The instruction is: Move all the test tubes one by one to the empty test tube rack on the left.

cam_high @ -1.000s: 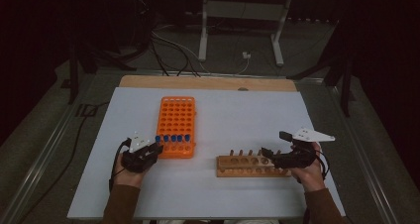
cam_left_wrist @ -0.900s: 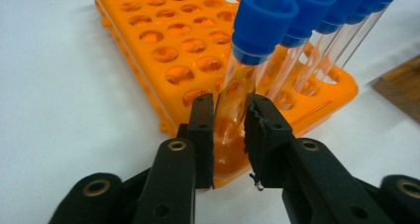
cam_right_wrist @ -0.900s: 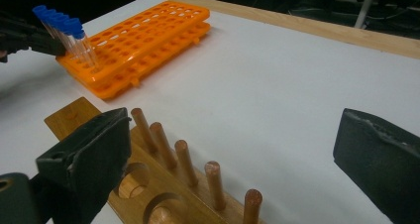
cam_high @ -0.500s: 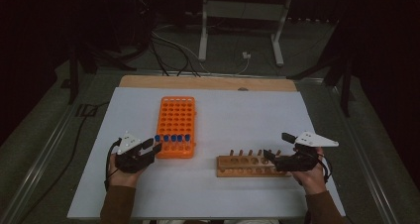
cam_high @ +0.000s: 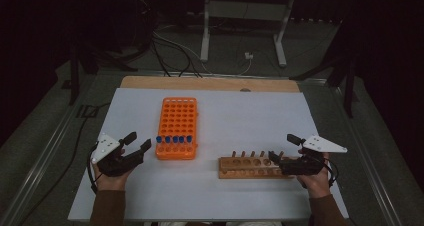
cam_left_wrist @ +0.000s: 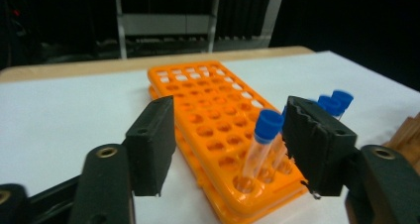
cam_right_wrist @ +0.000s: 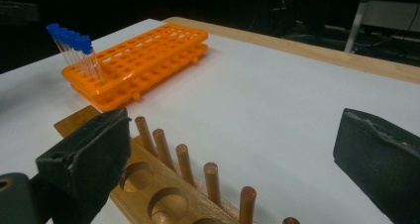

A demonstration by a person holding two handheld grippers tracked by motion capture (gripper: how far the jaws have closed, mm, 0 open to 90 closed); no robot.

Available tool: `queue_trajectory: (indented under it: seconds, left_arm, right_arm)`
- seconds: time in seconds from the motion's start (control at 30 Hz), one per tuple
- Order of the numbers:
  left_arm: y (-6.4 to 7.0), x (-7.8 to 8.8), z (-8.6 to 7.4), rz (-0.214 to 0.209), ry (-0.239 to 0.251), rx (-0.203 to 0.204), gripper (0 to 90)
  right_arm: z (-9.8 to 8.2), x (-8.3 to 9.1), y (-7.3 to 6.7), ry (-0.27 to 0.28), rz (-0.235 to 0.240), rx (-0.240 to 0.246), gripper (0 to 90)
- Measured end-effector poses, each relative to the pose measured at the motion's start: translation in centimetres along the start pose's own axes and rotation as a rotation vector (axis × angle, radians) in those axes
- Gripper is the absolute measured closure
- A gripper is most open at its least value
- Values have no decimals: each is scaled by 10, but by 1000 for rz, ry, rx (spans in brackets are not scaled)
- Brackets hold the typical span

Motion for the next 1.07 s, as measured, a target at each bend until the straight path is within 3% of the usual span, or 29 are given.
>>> queue_trajectory:
  seconds: [0.13,0.43,0.63,1.07]
  left_arm:
    - [-2,10,3,21,29,-12,297]
    - [-7,21,3,72,37,-27,24]
    - [-3,20,2,47,34,-43,6]
    - [-2,15,-3,48,1,-43,6]
  right_arm:
    - [-1,2,2,16,-9,-7,15]
    - [-3,3,7,41,-52,1,15]
    - [-4,3,11,50,-74,-10,14]
    - [-8,3,19,54,-103,-39,14]
Point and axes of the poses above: each handheld gripper's, and its own axes: x roughly backward along the jaws, z roughly out of its top, y roughly to its right, the point moved 7 cm from there along -x, roughly forward along the jaws, and after that the axes turned 8 degrees about -z, right-handed, at the moved point
